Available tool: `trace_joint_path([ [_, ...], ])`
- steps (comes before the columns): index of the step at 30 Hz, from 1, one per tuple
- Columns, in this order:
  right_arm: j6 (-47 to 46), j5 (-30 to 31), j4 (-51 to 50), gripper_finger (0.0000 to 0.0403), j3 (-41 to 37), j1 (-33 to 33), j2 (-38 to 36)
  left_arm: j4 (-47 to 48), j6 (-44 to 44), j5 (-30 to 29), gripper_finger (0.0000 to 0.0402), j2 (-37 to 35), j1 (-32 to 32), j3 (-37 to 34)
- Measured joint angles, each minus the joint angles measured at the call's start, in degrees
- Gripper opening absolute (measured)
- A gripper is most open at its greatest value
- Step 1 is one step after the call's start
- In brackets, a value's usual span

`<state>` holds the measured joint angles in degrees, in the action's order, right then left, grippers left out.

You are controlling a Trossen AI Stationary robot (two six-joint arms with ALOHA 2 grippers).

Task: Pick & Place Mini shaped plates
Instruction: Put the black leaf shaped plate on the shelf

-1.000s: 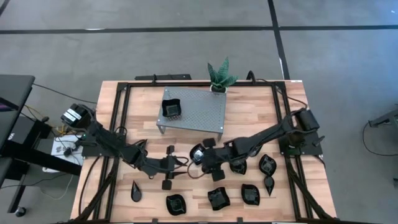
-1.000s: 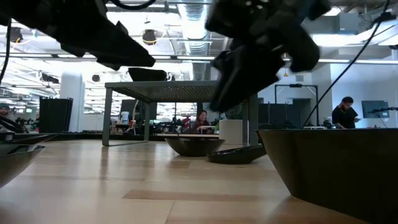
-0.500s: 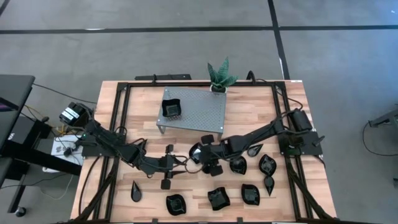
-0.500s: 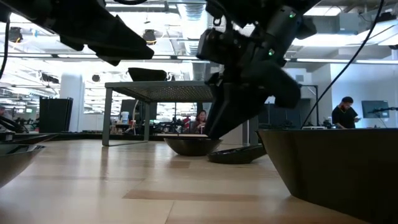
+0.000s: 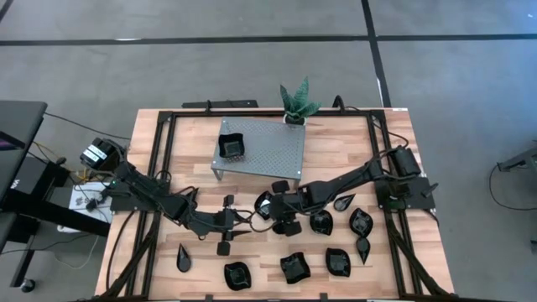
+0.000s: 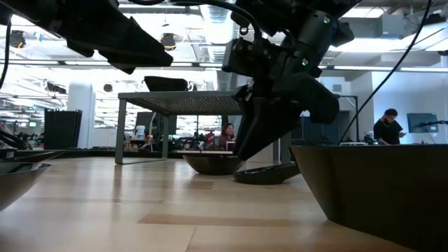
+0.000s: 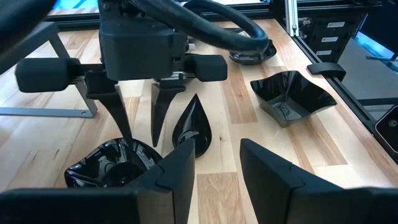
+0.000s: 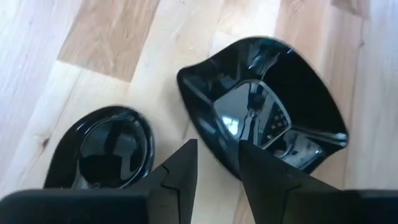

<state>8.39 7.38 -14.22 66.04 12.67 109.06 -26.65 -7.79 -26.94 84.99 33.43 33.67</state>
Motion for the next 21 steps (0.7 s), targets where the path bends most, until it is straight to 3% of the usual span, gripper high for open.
trace_joint_path([
  [12, 6.5, 1.3, 1.9, 0.0093, 0.1, 0.0, 3.4, -0.5, 0.0, 0.0, 0.0131, 0.0, 0.0, 0.0],
  [21, 6.8, 3.5, 2.9, 0.0007, 0.1, -1.3, 3.5, -0.5, 0.0, 0.0, 0.0131, 0.0, 0.0, 0.0],
])
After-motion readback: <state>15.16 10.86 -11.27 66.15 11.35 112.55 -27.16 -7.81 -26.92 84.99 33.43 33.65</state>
